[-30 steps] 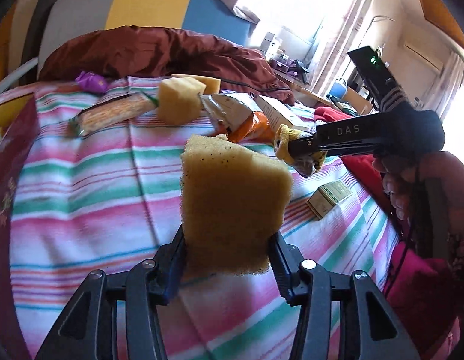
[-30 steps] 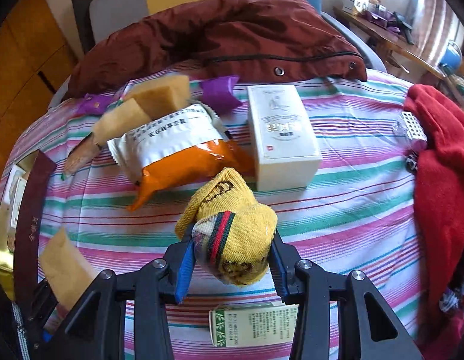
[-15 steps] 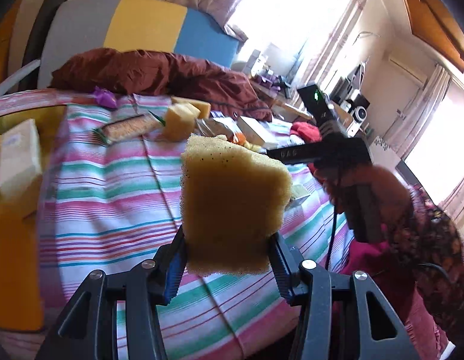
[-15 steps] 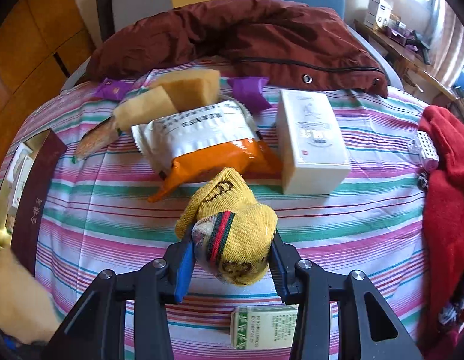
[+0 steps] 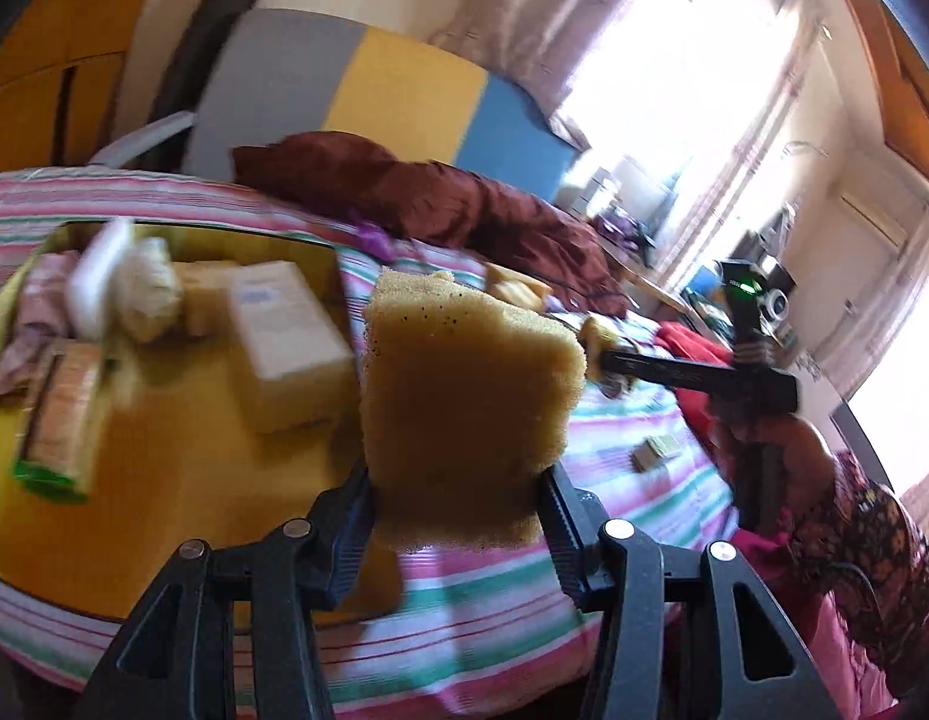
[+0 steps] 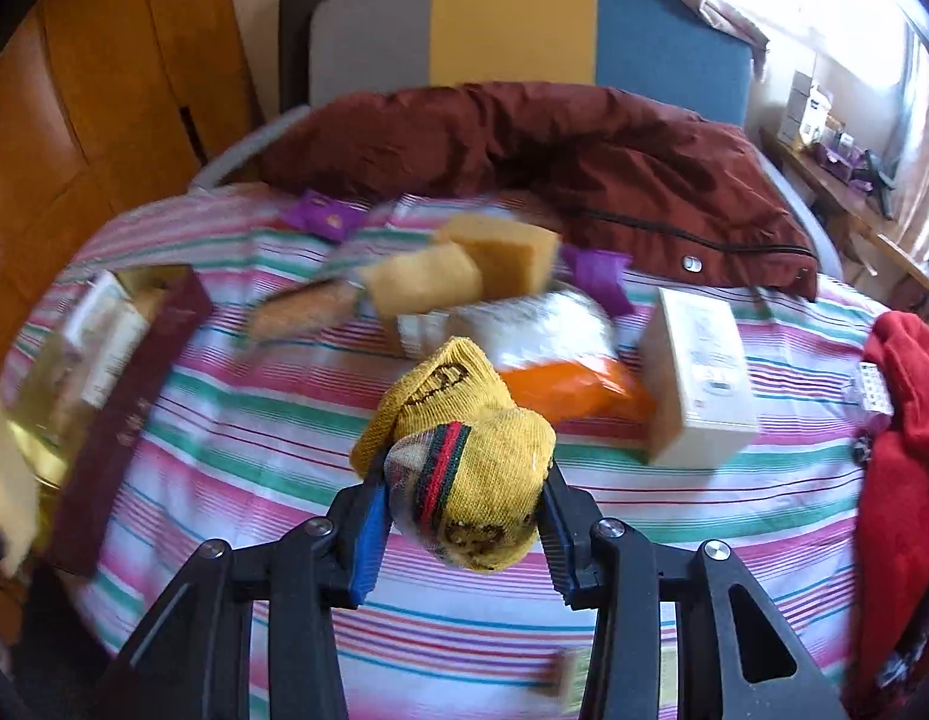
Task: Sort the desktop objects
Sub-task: 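Carry the tan sponge and yellow sock with both tools over the gold tray, then open both tools to drop the sponge and sock into the tray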
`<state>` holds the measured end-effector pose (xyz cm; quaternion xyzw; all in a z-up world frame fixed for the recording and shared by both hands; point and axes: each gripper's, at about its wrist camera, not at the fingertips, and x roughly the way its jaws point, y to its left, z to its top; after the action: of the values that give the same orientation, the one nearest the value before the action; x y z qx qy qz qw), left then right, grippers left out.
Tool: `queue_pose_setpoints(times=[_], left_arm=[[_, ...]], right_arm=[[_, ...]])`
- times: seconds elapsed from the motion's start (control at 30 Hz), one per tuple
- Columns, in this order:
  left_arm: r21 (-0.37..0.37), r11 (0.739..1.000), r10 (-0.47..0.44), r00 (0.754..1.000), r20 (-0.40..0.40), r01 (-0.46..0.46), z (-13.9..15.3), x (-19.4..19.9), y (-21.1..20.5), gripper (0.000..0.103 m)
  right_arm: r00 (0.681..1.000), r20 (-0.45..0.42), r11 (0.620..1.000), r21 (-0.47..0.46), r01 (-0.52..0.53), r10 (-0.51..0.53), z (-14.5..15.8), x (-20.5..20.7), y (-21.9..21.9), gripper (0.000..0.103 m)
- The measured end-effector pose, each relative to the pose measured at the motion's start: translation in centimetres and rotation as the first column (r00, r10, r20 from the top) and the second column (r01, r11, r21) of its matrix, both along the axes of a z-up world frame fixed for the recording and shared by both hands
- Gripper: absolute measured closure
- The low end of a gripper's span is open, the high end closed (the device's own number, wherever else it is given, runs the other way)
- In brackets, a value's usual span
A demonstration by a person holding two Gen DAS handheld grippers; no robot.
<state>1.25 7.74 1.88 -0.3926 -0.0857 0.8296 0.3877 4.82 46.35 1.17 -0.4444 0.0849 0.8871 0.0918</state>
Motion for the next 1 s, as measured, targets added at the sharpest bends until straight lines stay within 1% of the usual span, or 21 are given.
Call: queue_pose_setpoints(times=[0.1, 0.27, 0.4, 0.47, 0.53, 0.6, 0.7, 0.77, 0.83, 0.87, 0.97, 1.0], left_arm=[[-0.006, 0.998, 0.06, 0.998, 0.017, -0.06, -0.4, -1.4, -2.4, 0.051], [-0.032, 0.989, 0.147, 0.989, 0.018, -0.146, -0.7, -4.0, -6.1, 0.051], [-0.074, 0.972, 0.228, 0.973, 0.031, -0.225, -1.0, -6.8, -9.6, 0.051], [-0.099, 0.961, 0.263, 0.964, 0.046, -0.258, -1.4, -8.4, -11.0, 0.051], [-0.126, 0.955, 0.28, 0.957, 0.076, -0.269, -2.1, -10.0, -12.3, 0.051], [-0.162, 0.946, 0.298, 0.95, 0.095, -0.281, -2.8, -11.2, -13.0, 0.051], [-0.208, 0.939, 0.301, 0.946, 0.12, -0.273, -3.8, -13.0, -13.6, 0.051], [-0.227, 0.938, 0.297, 0.947, 0.125, -0.264, -4.2, -14.0, -13.7, 0.05], [-0.231, 0.938, 0.293, 0.948, 0.127, -0.259, -4.3, -14.5, -13.6, 0.049], [-0.232, 0.941, 0.284, 0.949, 0.14, -0.247, -4.5, -14.8, -13.8, 0.046], [-0.269, 0.929, 0.299, 0.943, 0.147, -0.253, -4.5, -15.3, -13.6, 0.043], [-0.267, 0.929, 0.305, 0.94, 0.155, -0.257, -4.4, -15.4, -13.6, 0.042]], right_arm=[[0.998, -0.035, 0.998, -0.05, -0.048, 0.047, 1.2, -0.6, -3.1, 0.059], [0.984, -0.085, 0.983, -0.086, -0.161, 0.154, 2.2, -1.8, -9.5, 0.059], [0.959, -0.119, 0.953, -0.134, -0.273, 0.258, 2.7, -3.4, -15.6, 0.059], [0.94, -0.137, 0.933, -0.14, -0.331, 0.313, 3.0, -4.2, -18.7, 0.059], [0.918, -0.144, 0.911, -0.14, -0.389, 0.37, 3.3, -5.0, -21.7, 0.059], [0.896, -0.138, 0.891, -0.115, -0.439, 0.423, 3.4, -6.2, -24.6, 0.059], [0.878, -0.099, 0.878, -0.063, -0.475, 0.468, 2.8, -7.9, -27.8, 0.059], [0.87, -0.076, 0.869, -0.058, -0.491, 0.487, 2.2, -9.2, -29.2, 0.059], [0.866, -0.056, 0.865, -0.056, -0.499, 0.496, 1.7, -10.1, -30.0, 0.059], [0.866, -0.043, 0.864, -0.051, -0.501, 0.499, 1.4, -10.8, -30.4, 0.059], [0.87, -0.006, 0.87, -0.028, -0.493, 0.493, 0.2, -12.7, -31.3, 0.058], [0.875, 0.005, 0.875, -0.019, -0.483, 0.484, -0.2, -13.4, -31.4, 0.057]])
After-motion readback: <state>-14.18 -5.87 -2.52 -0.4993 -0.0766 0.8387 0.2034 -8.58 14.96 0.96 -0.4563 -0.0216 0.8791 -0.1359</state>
